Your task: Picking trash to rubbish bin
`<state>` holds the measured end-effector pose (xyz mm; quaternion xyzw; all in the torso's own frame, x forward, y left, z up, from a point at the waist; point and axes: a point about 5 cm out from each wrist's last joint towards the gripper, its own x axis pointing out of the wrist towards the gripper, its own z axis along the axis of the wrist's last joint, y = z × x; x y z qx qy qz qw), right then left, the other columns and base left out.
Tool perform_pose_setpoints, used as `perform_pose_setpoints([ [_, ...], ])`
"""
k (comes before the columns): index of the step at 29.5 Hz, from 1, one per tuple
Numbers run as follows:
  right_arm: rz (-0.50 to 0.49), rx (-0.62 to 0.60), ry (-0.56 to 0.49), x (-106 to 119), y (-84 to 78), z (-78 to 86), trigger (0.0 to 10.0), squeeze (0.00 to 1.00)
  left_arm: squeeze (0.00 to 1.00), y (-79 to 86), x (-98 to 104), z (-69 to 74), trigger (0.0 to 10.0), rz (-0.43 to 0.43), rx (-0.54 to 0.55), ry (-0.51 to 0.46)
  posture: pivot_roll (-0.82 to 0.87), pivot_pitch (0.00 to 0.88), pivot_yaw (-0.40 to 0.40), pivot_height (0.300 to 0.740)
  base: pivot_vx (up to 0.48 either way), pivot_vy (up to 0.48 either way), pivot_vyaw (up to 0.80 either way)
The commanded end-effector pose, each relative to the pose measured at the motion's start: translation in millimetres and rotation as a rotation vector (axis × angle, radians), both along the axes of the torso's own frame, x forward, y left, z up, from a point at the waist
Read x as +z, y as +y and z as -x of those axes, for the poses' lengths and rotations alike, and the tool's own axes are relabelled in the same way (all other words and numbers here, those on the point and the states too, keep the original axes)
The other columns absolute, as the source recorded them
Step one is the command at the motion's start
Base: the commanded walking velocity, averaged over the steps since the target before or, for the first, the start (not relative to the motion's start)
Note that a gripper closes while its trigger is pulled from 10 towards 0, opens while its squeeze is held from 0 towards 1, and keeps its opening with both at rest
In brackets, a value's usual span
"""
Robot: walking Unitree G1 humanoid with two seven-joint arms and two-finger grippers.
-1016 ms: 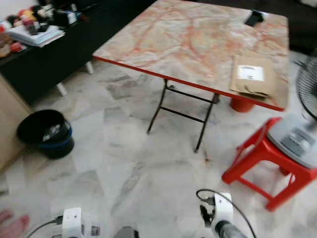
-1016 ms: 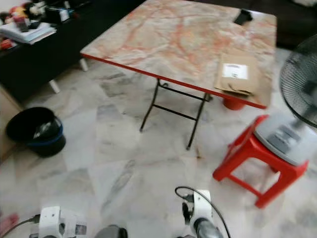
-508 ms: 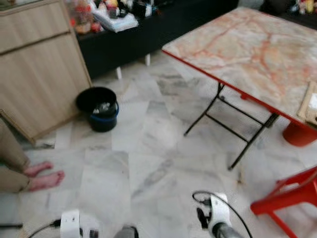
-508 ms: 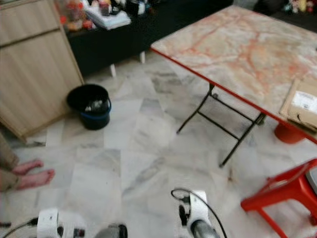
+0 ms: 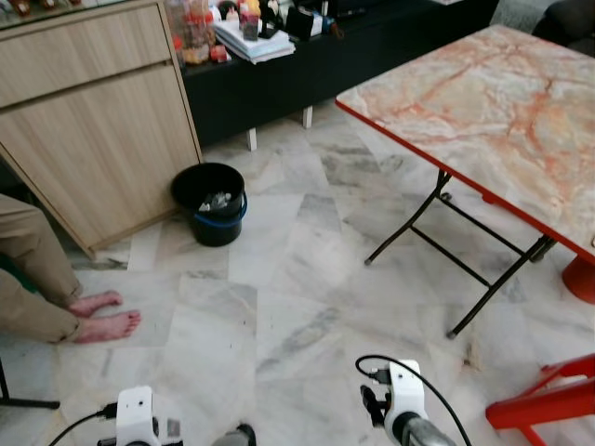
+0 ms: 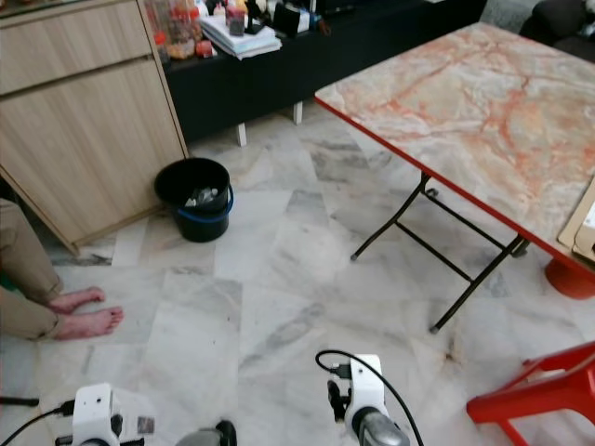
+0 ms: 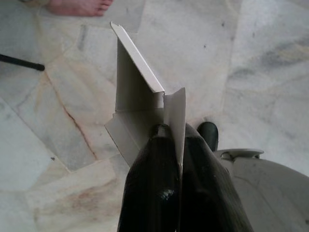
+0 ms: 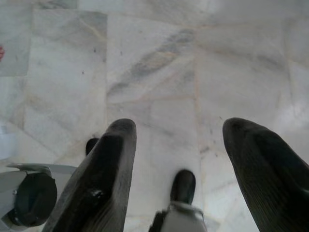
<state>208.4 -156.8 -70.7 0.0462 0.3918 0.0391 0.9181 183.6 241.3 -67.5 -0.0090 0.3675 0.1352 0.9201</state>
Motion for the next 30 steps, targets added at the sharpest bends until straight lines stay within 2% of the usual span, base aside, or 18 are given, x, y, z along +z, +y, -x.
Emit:
perform_pose_setpoints([
  [1, -0.001, 0.006, 0.012, -1.3, 2.3, 1.7, 10.0, 0.0, 0.0, 3.0, -2.4, 6.1, 10.0, -0.002, 0.022, 0.017, 0.09, 0.186, -0.026, 0.74, 0.48, 0.0, 0.0],
  [5, 0.029, 0.026, 0.005, -0.9, 1.4, 1.3, 10.0, 0.0, 0.0, 3.8, -2.8, 7.1, 10.0, -0.002, 0.028, 0.021, 0.09, 0.19, -0.026, 0.74, 0.48, 0.0, 0.1],
  [10, 0.028, 0.022, 0.005, -1.1, 1.1, 1.7, 10.0, 0.0, 0.0, 4.0, -2.9, 7.7, 10.0, -0.001, 0.032, 0.02, 0.09, 0.193, -0.028, 0.74, 0.48, 0.0, 0.75],
  [19, 0.034, 0.044, 0.003, -1.1, 2.6, 1.8, 10.0, 0.0, 0.0, 4.0, -4.3, 10.9, 10.0, 0.002, 0.036, 0.025, 0.09, 0.197, -0.027, 0.74, 0.48, 0.0, 0.0],
  [27, 0.029, 0.05, -0.004, -0.9, 4.5, 1.8, 10.0, 0.0, 0.0, 5.1, -4.2, 11.2, 10.0, 0.004, 0.042, 0.024, 0.09, 0.199, -0.025, 0.74, 0.48, 0.0, 0.74],
  [30, 0.02, 0.039, 0.001, -1.4, 4.7, 2.5, 10.0, 0.0, 0.0, 5.6, -4.4, 11.8, 10.0, 0.005, 0.044, 0.026, 0.09, 0.198, -0.022, 0.74, 0.48, 0.0, 0.28],
])
